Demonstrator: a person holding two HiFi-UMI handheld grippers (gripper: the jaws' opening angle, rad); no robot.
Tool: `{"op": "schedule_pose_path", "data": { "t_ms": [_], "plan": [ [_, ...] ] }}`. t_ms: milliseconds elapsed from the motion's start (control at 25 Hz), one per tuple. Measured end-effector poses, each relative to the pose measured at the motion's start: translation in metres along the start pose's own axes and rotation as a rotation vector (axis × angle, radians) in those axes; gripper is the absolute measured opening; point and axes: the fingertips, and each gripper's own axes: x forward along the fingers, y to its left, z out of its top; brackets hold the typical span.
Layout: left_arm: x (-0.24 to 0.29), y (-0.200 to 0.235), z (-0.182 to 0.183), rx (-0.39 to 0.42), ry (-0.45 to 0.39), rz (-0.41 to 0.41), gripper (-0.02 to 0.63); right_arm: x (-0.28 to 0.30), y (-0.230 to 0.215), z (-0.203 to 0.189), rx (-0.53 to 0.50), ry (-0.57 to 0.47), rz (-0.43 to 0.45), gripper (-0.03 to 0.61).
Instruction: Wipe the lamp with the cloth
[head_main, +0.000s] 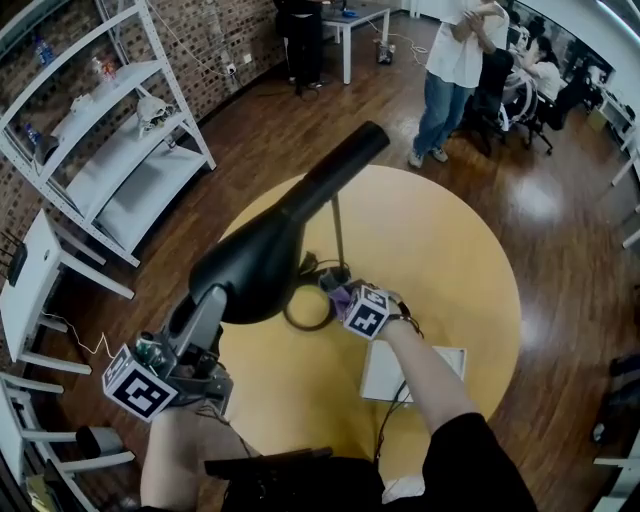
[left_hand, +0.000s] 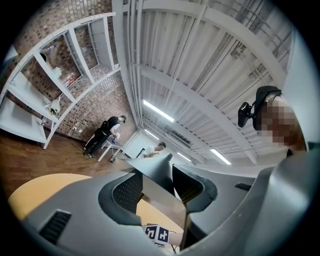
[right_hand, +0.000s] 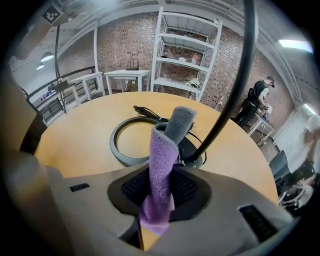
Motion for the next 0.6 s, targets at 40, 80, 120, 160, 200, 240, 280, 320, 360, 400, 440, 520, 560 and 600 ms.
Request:
{"op": "schedule_pose_path", "data": {
  "t_ms": [40,80,120,160,200,240,280,320,360,400,440,520,560,600],
  "plan": [
    [0.001,-0.001,0.000,0.004,0.002,-0.005,0.169,-0.003,0.003,0.003,-0.023,0.007,-0.001,0.095],
    [0.001,-0.001,-0.001,0.002,0.006,-0.009,0.169,-0.005,0.005,0.007,-0.044,-0.002,-0.003,0.095],
    [0.000,-0.001,-0.002,-0.008,0.011,-0.013,0.169,-0.007,0.006,0.013,-0.059,-0.031,-0.013,0.095],
    [0.000,-0.001,-0.004,-0.018,0.015,-0.015,0.169,-0.009,0.003,0.023,-0.059,-0.080,-0.034,0.095],
    [0.000,-0.002,-0.005,-0.024,0.018,-0.017,0.169,-0.012,-0.002,0.036,-0.041,-0.144,-0.066,0.095],
    [0.000,-0.002,-0.005,-0.027,0.019,-0.018,0.169,-0.016,-0.009,0.051,-0.009,-0.213,-0.108,0.095],
    [0.001,-0.003,-0.005,-0.029,0.020,-0.023,0.169,-0.018,-0.018,0.064,0.030,-0.268,-0.155,0.095],
    [0.001,-0.004,-0.005,-0.033,0.020,-0.027,0.169,-0.018,-0.027,0.073,0.070,-0.296,-0.199,0.095],
    [0.001,-0.005,-0.004,-0.037,0.021,-0.029,0.170,-0.012,-0.033,0.074,0.104,-0.292,-0.239,0.095],
    [0.001,-0.005,-0.004,-0.039,0.023,-0.028,0.170,-0.003,-0.036,0.069,0.128,-0.260,-0.273,0.094],
    [0.000,-0.006,-0.005,-0.037,0.026,-0.023,0.169,0.008,-0.036,0.060,0.143,-0.211,-0.308,0.094],
    [0.000,-0.007,-0.009,-0.030,0.038,-0.014,0.167,0.028,-0.034,0.038,0.167,-0.118,-0.376,0.095],
    [0.000,-0.008,-0.011,-0.026,0.045,-0.013,0.168,0.034,-0.034,0.031,0.192,-0.097,-0.399,0.094],
    [0.000,-0.008,-0.012,-0.021,0.050,-0.015,0.169,0.037,-0.036,0.028,0.225,-0.089,-0.408,0.094]
  ]
}}
